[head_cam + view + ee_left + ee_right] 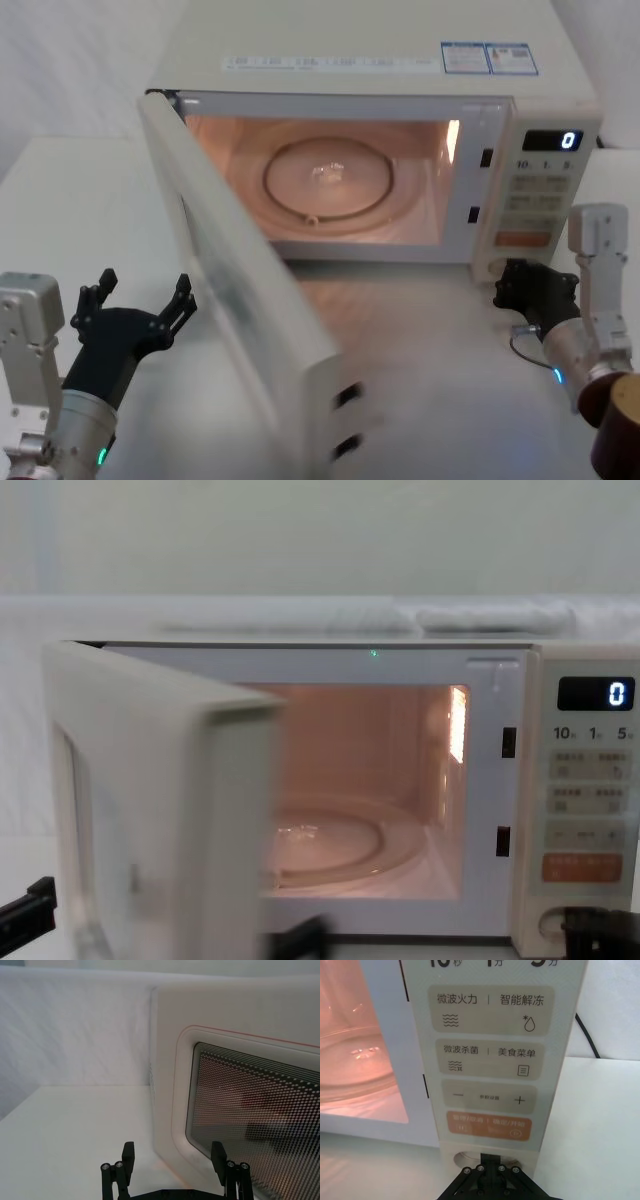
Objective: Press the button to open the microwave door with one hand; close the microwave door with the other hand.
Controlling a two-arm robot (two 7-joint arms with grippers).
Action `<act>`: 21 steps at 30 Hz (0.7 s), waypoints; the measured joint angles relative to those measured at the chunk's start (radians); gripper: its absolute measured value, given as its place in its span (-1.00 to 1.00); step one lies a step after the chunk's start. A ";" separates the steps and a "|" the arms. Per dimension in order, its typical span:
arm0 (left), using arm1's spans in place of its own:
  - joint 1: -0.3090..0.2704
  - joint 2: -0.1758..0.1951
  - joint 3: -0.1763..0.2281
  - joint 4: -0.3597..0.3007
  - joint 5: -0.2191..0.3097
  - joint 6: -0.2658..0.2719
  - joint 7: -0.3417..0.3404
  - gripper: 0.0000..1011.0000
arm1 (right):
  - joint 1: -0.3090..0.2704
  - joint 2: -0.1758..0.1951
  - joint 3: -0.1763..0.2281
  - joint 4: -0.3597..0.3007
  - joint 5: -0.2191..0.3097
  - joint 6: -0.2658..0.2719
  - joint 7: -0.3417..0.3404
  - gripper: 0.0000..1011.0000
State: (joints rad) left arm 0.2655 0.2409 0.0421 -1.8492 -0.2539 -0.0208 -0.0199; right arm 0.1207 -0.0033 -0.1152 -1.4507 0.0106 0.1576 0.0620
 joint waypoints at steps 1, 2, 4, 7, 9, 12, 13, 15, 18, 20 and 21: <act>0.000 0.000 0.000 0.000 0.000 0.000 0.000 0.98 | -0.011 0.003 0.000 -0.017 0.000 0.006 0.003 -1.00; 0.000 0.000 0.000 0.000 0.000 0.000 0.000 0.98 | -0.016 0.004 0.000 -0.026 0.000 0.009 0.004 -1.00; 0.000 0.000 0.000 0.000 0.000 0.000 0.000 0.98 | -0.035 0.009 -0.003 -0.055 0.000 0.019 0.008 -1.00; 0.000 0.000 0.000 0.000 0.000 0.000 0.000 0.98 | -0.053 0.012 -0.006 -0.084 0.001 0.025 0.011 -1.00; 0.000 0.000 0.000 0.000 0.000 0.000 0.000 0.98 | -0.067 0.014 -0.008 -0.105 0.002 0.033 0.015 -1.00; 0.000 0.000 0.000 0.000 0.000 0.000 0.000 0.98 | -0.084 0.019 -0.012 -0.128 0.002 0.043 0.021 -1.00; 0.000 0.000 0.000 0.000 0.000 0.000 0.000 0.98 | -0.088 0.020 -0.012 -0.133 0.002 0.046 0.022 -1.00; 0.000 0.000 0.000 0.000 0.000 0.000 0.000 0.98 | -0.098 0.025 -0.015 -0.147 0.003 0.053 0.026 -1.00; 0.000 0.000 0.000 0.000 0.000 0.000 0.000 0.98 | -0.110 0.031 -0.017 -0.165 0.003 0.061 0.030 -1.00; 0.000 0.000 0.000 0.000 0.000 0.000 0.000 0.98 | -0.118 0.036 -0.017 -0.177 0.004 0.066 0.032 -1.00; 0.000 0.000 0.000 0.000 0.000 0.000 0.000 0.98 | -0.121 0.037 -0.017 -0.181 0.005 0.068 0.033 -1.00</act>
State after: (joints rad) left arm 0.2655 0.2410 0.0422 -1.8492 -0.2538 -0.0208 -0.0199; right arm 0.0001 0.0341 -0.1318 -1.6322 0.0153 0.2260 0.0950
